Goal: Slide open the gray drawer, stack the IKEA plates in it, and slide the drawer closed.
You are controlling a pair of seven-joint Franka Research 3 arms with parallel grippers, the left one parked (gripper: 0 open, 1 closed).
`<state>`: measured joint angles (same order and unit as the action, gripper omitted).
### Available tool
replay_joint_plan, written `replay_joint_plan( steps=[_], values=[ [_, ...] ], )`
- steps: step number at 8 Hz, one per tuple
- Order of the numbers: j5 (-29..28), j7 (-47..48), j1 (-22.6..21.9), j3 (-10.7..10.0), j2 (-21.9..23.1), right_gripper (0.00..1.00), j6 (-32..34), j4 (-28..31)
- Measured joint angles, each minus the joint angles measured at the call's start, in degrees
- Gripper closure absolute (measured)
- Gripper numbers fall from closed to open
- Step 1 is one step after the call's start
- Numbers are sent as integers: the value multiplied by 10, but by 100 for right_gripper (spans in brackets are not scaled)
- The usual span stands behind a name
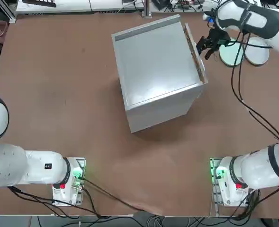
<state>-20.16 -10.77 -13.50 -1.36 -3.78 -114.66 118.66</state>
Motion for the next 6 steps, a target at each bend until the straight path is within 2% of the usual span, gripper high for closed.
replay_joint_plan(
  steps=[3, 6],
  values=[
    [9, -35, 42, -1, 0, 0, 9, -2],
    [22, -79, 108, -2, -1, 0, 12, -4]
  ],
)
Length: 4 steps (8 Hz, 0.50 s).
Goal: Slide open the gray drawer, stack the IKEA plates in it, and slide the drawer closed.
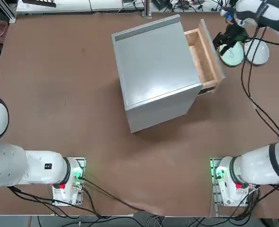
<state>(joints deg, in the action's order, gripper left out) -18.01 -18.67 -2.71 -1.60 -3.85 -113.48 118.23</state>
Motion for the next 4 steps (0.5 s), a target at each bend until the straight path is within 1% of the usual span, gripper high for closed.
replay_joint_plan(
  steps=[3, 4],
  values=[
    [12, -47, 48, 0, -7, 0, 1, -11],
    [10, -66, 60, 3, -12, 0, 1, -15]
  ],
)
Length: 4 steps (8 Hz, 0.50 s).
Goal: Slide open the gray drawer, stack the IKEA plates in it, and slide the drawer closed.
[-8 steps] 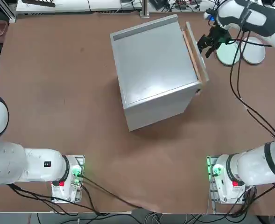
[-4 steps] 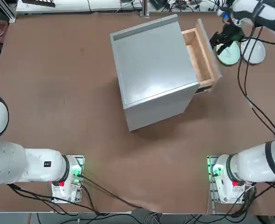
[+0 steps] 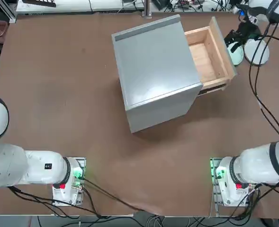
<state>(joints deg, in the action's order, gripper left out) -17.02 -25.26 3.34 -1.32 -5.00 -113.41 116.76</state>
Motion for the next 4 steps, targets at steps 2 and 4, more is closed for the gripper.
replay_joint_plan(
  steps=[2, 4],
  values=[
    [2, -10, 10, 9, -4, 0, 2, -7],
    [8, -12, 13, 14, -9, 0, 18, -25]
  ],
)
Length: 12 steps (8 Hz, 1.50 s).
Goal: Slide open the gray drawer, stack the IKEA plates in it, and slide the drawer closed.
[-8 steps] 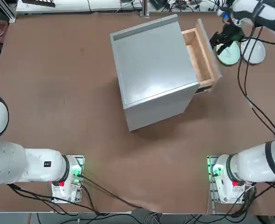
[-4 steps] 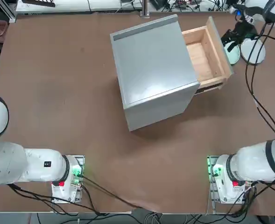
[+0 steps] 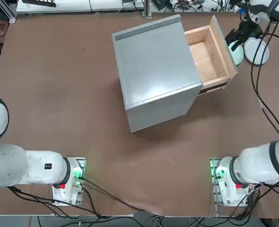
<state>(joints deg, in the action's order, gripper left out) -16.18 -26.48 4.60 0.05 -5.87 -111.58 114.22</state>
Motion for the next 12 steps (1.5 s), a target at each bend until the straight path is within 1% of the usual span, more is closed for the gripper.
replay_joint_plan(
  steps=[1, 2, 3, 4, 5, 7, 8, 9, 10, 11, 12],
  values=[
    [1, -1, 5, 1, -7, 0, 26, -28],
    [23, 3, 21, -4, -21, 0, 39, -82],
    [32, 4, 50, -14, -42, 0, 72, -158],
    [32, 4, 74, -19, -64, 0, 105, -220],
    [33, 15, 88, -20, -86, 0, 119, -254],
    [37, 53, 119, -21, -135, 0, 112, -265],
    [37, 86, 138, -22, -166, 3, 90, -265],
    [37, 134, 153, -22, -196, 4, 56, -263],
    [37, 198, 157, -22, -218, 7, 18, -257],
    [39, 275, 153, -19, -228, 10, -23, -239],
    [43, 347, 144, -15, -230, 11, -69, -210]
  ],
)
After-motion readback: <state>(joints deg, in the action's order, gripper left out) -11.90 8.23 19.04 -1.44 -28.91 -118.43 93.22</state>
